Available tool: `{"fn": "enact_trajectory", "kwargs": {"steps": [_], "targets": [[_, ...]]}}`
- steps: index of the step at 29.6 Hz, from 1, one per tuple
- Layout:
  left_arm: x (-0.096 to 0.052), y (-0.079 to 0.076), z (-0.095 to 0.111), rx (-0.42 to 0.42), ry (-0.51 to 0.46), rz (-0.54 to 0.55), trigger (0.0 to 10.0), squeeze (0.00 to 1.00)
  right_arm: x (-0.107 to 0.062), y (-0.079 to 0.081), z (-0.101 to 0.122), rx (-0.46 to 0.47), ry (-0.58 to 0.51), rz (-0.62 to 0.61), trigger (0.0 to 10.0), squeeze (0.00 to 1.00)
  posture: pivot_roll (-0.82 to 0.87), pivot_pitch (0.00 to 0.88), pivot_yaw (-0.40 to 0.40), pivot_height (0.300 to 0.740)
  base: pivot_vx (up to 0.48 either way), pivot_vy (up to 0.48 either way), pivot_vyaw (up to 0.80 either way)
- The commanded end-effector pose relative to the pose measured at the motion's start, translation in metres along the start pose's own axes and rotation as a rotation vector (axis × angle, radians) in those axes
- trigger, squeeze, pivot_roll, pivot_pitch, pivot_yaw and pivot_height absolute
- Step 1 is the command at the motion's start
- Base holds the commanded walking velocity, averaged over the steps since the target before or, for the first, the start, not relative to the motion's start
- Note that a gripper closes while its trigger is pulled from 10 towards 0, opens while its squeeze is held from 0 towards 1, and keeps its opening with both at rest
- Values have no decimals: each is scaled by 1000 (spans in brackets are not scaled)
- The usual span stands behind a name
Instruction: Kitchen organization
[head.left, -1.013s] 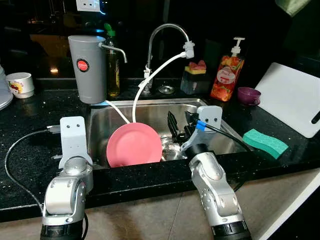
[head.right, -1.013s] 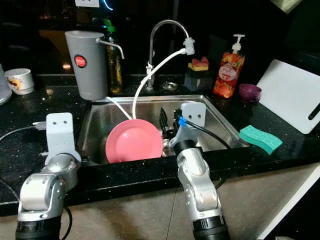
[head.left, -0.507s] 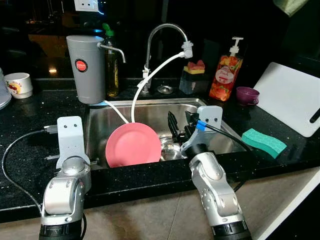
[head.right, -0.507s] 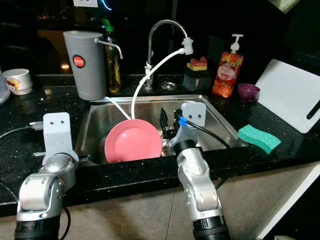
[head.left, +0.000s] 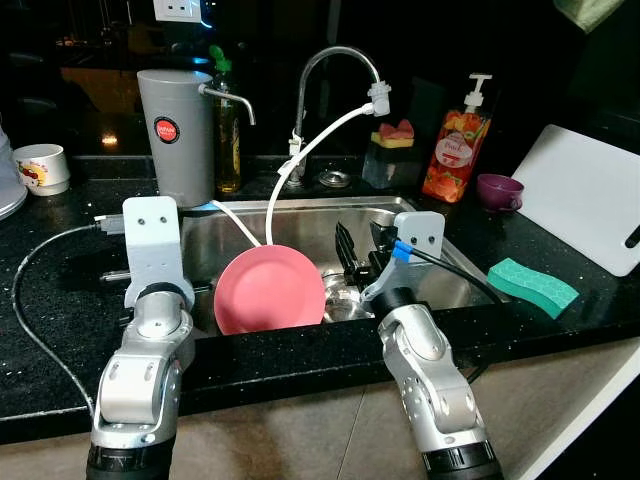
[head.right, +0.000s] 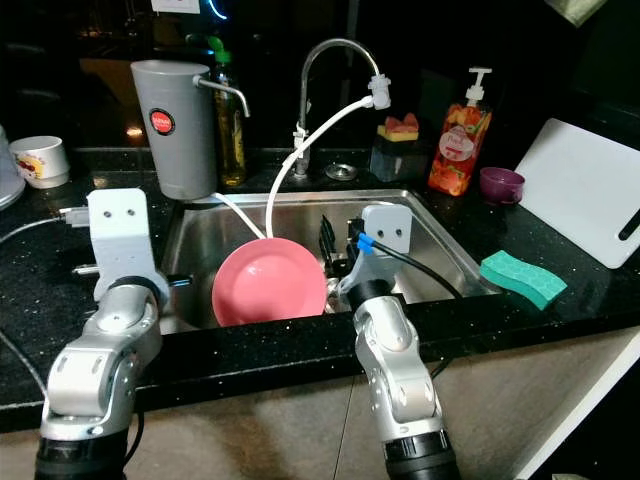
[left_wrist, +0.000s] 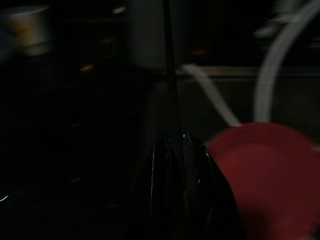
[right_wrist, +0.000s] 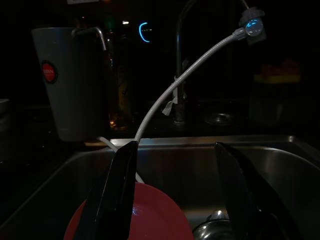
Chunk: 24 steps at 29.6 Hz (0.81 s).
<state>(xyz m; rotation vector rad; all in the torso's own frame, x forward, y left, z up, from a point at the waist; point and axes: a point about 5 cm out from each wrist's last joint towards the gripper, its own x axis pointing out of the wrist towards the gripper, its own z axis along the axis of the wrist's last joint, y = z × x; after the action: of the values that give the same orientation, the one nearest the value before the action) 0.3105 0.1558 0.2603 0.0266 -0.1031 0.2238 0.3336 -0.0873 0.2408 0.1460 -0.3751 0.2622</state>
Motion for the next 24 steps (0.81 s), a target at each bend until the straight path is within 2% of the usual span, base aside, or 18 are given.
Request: {"fn": "enact_trajectory", "kwargs": {"steps": [1, 3, 4, 5, 8, 10, 11, 13, 14, 16, 24], "targets": [[-10, -14, -1, 37, -30, -173, 10000, 0, 1, -4, 8, 27, -16, 6, 10000, 0, 138, 75, -99, 740, 0, 0, 0], [-22, -25, 0, 65, -76, -347, 10000, 0, 1, -2, 12, 120, 2, 80, 10000, 0, 139, 74, -101, 740, 0, 0, 0], [-30, -32, 3, 57, -102, -454, 10000, 0, -1, 5, 18, 219, 7, 177, 10000, 0, 140, 73, -104, 740, 0, 0, 0], [-30, -32, 3, 57, -102, -454, 10000, 0, -1, 5, 18, 219, 7, 177, 10000, 0, 140, 73, -104, 740, 0, 0, 0], [-40, -40, 9, 49, -163, -599, 10000, 0, -3, 13, 32, 356, -26, 272, 10000, 0, 140, 73, -104, 740, 0, 0, 0], [-45, -40, 16, -13, -200, -695, 10000, 0, -5, 17, 39, 449, -40, 331, 10000, 0, 133, 66, -108, 740, 0, 0, 0], [-45, -40, 16, -13, -200, -695, 10000, 0, -5, 17, 39, 449, -40, 331, 10000, 0, 133, 66, -108, 740, 0, 0, 0], [-46, -35, 22, -53, -231, -766, 10000, 0, -8, 20, 45, 554, -52, 380, 10000, 0, 128, 63, -108, 740, 0, 0, 0], [-46, -35, 22, -53, -231, -766, 10000, 0, -8, 20, 45, 554, -52, 380, 10000, 0, 128, 63, -108, 740, 0, 0, 0], [-46, -29, 25, -53, -247, -825, 10000, 0, -11, 21, 51, 623, -70, 428, 10000, 0, 128, 63, -108, 740, 0, 0, 0], [-47, -20, 32, -72, -287, -893, 10000, 0, -13, 15, 50, 646, -49, 423, 10000, 0, 120, 57, -105, 740, 0, 0, 0]]}}
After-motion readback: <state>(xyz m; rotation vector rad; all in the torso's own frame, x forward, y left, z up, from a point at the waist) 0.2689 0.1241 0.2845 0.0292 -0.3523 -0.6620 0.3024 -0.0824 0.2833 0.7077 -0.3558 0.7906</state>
